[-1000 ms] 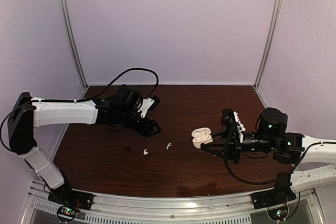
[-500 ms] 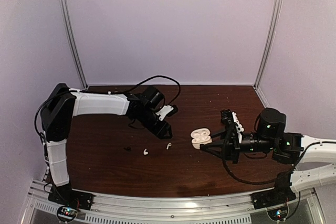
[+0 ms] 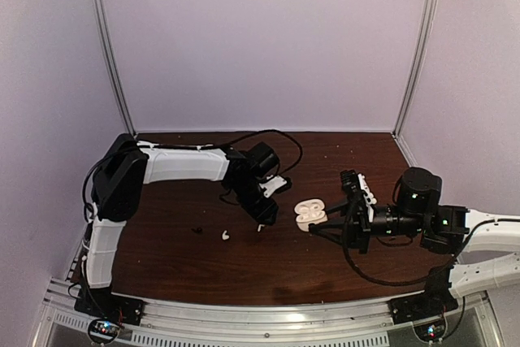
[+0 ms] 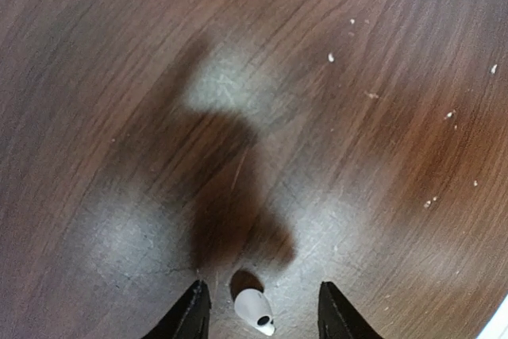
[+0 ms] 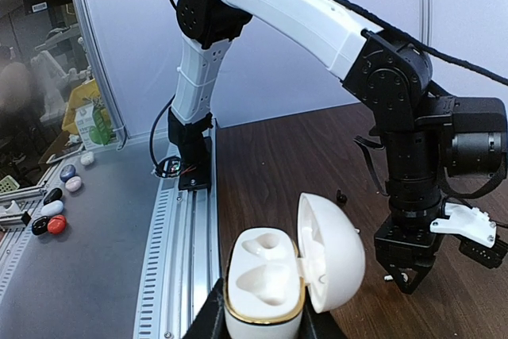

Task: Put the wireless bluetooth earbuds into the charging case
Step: Pick up the right earbud from the center of the board.

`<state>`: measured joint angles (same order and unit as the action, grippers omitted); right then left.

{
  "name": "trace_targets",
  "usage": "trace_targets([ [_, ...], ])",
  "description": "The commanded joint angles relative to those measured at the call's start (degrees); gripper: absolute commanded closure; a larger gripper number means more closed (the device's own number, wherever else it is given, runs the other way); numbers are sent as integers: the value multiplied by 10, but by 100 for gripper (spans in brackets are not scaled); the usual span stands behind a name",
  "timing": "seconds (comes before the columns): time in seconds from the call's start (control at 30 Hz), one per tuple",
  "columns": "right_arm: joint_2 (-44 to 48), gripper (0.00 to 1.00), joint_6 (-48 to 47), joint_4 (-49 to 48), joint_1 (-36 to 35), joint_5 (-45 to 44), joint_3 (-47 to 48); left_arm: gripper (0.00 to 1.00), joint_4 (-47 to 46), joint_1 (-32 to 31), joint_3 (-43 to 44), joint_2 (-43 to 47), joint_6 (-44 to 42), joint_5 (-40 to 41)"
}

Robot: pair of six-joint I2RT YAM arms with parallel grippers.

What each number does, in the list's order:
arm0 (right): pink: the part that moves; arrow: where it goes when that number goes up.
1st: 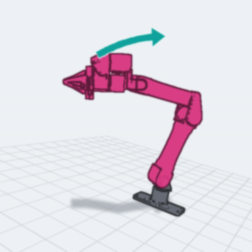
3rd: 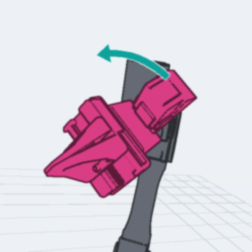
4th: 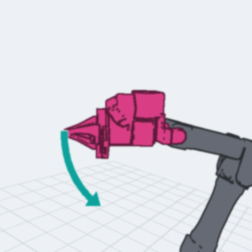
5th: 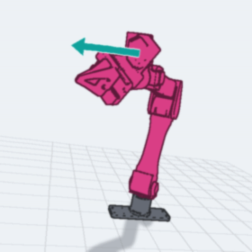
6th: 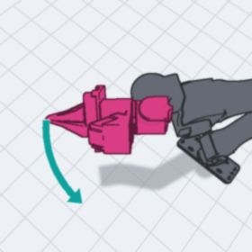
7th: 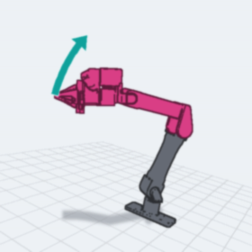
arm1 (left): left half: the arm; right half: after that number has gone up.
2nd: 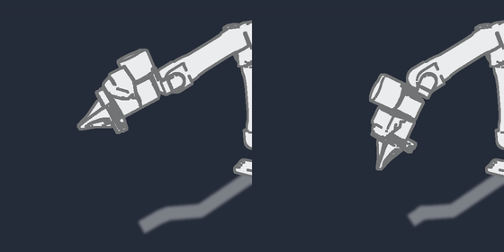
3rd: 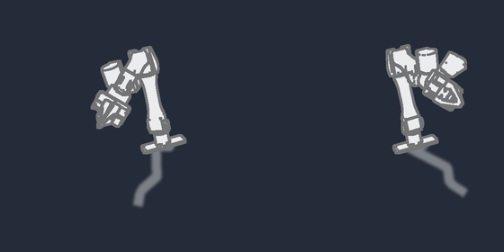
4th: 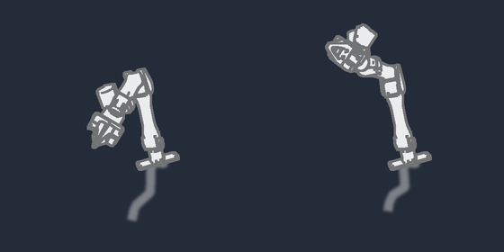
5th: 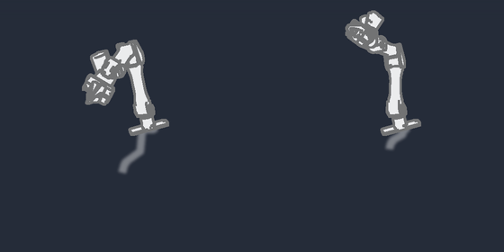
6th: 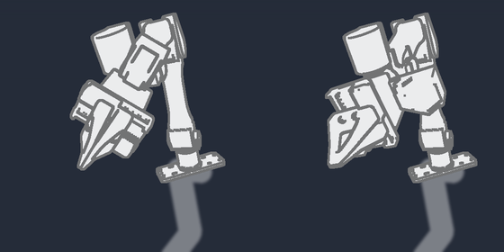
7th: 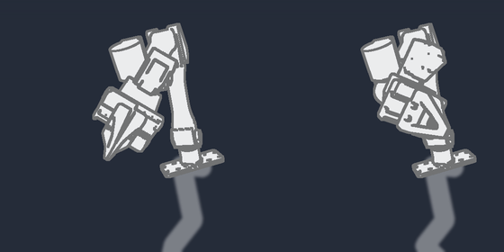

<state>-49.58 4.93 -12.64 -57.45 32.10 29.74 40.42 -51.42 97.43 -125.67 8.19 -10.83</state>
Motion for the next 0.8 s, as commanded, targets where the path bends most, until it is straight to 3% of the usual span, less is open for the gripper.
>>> trace_targets([
  [0.0,2,100,3,-14,1,-3,-3,52,41,-8,33,-23,-9,38],
  [0.17,2,100,4,-13,1,-4,-2,56,63,-15,58,-45,-15,56],
  [0.4,7,100,4,-9,1,-11,0,70,78,-14,56,-50,-19,66],
  [0.77,5,100,4,-8,0,-6,3,85,64,-45,-58,41,-19,41],
])
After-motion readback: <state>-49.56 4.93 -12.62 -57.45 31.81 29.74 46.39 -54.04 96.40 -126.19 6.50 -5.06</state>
